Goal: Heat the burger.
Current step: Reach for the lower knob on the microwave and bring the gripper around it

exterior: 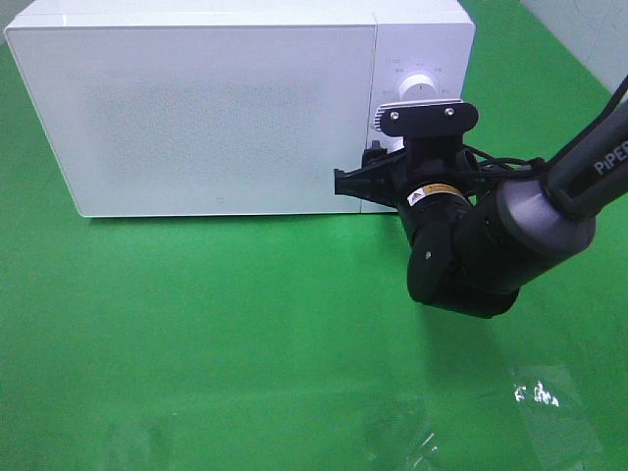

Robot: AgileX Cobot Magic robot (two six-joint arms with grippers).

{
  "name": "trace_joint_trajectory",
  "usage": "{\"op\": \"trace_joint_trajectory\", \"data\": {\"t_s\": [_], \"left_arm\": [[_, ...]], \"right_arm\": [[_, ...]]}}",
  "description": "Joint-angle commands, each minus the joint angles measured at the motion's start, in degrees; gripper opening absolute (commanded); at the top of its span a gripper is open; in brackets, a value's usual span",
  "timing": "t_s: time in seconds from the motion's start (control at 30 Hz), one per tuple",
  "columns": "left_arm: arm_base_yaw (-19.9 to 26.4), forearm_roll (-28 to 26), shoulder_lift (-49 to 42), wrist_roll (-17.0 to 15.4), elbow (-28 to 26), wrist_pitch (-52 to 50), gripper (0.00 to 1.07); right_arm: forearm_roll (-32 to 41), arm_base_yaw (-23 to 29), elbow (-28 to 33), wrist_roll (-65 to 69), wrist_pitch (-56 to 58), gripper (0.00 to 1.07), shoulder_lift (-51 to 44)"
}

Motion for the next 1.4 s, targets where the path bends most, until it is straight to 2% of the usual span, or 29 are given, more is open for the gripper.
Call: {"op": "trace_joint_trajectory", "data": {"t_s": [0.03,0.07,0.1,0.13,0.17,0.2,0.53,0.6,0.7,0.77,0.87,0.93,1.03,1.07,1.1,1.17,1.4], "left_arm": [[0.17,0.00,-1.43,-0.11,0.23,-0.46,1.00],[0.17,0.00,-1.43,-0.11,0.23,-0.46,1.00],[0.17,0.00,-1.43,-0.11,0.23,-0.46,1.00],[0.17,0.00,-1.43,-0.11,0.23,-0.46,1.00],[0.17,0.00,-1.43,-0.11,0.23,-0.46,1.00],[0.17,0.00,-1.43,-0.11,0.23,-0.46,1.00],[0.17,0.00,-1.43,-0.11,0.23,-0.46,1.00],[0.17,0.00,-1.43,-0.11,0.23,-0.46,1.00],[0.17,0.00,-1.43,-0.11,0.23,-0.46,1.00],[0.17,0.00,-1.43,-0.11,0.23,-0.46,1.00],[0.17,0.00,-1.43,-0.11,0.23,-0.46,1.00],[0.17,0.00,-1.43,-0.11,0.23,-0.46,1.00],[0.17,0.00,-1.43,-0.11,0.23,-0.46,1.00],[0.17,0.00,-1.43,-0.11,0.23,-0.46,1.00],[0.17,0.00,-1.43,-0.11,0.23,-0.46,1.00],[0.17,0.00,-1.43,-0.11,0.23,-0.46,1.00],[0.17,0.00,-1.43,-0.11,0.23,-0.46,1.00]], "right_arm": [[-0.86,-0.74,-1.32,-0.23,-0.74,0.31,-0.92],[-0.86,-0.74,-1.32,-0.23,-0.74,0.31,-0.92],[-0.86,-0.74,-1.32,-0.23,-0.34,0.24,-0.92],[-1.09,-0.74,-1.32,-0.23,0.34,0.09,-0.92],[-1.09,-0.74,-1.32,-0.23,0.34,0.09,-0.92],[-1.09,-0.74,-1.32,-0.23,0.34,0.00,-0.92],[-1.49,-0.74,-1.32,3.44,0.34,0.00,-0.92],[-3.95,-0.74,-1.32,15.64,0.40,0.00,-0.92],[-4.93,-0.74,-1.32,20.17,0.40,0.00,-0.92],[-10.49,-0.74,-1.32,37.30,0.46,0.00,-0.92],[-12.03,-0.74,-1.32,41.88,0.46,0.00,-0.92],[-16.90,-0.74,-1.32,57.70,0.46,0.00,-0.92],[-17.70,-0.74,-1.32,60.39,0.40,0.00,-0.92],[-19.37,-0.74,-1.32,66.92,0.17,0.00,-0.92],[-19.37,-0.74,-1.32,66.92,0.17,0.00,-0.92],[-22.00,-0.74,-1.32,80.79,-1.09,0.00,-0.92],[-22.46,-0.74,-1.32,92.07,-6.07,0.00,-0.92]]}}
